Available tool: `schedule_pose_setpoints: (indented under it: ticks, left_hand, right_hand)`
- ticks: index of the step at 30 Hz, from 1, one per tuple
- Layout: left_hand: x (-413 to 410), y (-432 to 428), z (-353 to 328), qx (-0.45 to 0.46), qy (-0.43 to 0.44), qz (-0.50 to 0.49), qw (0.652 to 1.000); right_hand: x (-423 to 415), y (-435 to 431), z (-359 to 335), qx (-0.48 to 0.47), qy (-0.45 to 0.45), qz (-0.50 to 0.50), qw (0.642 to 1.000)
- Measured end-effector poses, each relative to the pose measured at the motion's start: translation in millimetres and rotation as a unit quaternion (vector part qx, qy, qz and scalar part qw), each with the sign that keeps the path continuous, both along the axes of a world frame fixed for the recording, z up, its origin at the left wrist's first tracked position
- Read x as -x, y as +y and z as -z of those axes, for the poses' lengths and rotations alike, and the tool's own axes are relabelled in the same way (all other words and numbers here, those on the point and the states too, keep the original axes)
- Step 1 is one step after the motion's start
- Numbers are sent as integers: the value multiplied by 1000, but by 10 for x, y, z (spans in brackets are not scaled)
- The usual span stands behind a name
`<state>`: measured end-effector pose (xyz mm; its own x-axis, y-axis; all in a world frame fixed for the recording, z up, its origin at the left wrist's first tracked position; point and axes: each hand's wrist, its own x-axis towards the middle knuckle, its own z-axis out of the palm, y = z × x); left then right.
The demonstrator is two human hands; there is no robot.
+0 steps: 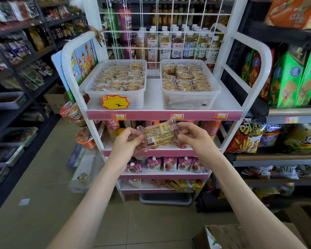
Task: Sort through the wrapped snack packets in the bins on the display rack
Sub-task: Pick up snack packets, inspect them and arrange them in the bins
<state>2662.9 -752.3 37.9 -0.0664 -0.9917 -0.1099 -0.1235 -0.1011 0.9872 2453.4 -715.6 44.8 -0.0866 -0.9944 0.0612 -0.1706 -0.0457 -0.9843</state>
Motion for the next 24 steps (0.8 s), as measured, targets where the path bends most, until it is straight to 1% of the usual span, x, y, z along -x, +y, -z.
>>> schedule_pose_setpoints:
  ticks: [2, 4, 8, 12, 16, 18, 20, 22, 24]
  left_hand:
    - [2, -4, 0, 22, -36, -9, 999]
    - [20, -7, -21, 28, -48, -12, 998]
    - [115, -55, -162, 25, -30, 8, 999]
    - [288, -125, -397, 49, -8, 50, 998]
    - [493, -236, -618, 79, 3, 57, 995]
    - [616, -327, -738, 113, -31, 63, 991]
    - [747, -415, -883, 148, -72, 70, 984]
    - [883, -514, -991, 180, -80, 61, 978]
    - [1008, -622, -1058, 210, -100, 38, 972]
  right_hand:
    - [5, -26, -19, 7, 4, 17, 1000]
    - [4, -47, -35, 14, 11, 26, 999]
    - [47, -97, -110, 24, 22, 72, 997]
    - [230, -196, -296, 70, 84, 113, 988]
    - [374, -301, -456, 127, 151, 140, 970]
    - [416, -348, -570, 169, 204, 129, 956]
    - [438, -413, -713, 197, 250, 70, 945]
    - [439, -505, -833, 197, 297, 4, 934]
    - [442, -639, -886, 213, 345, -6, 914]
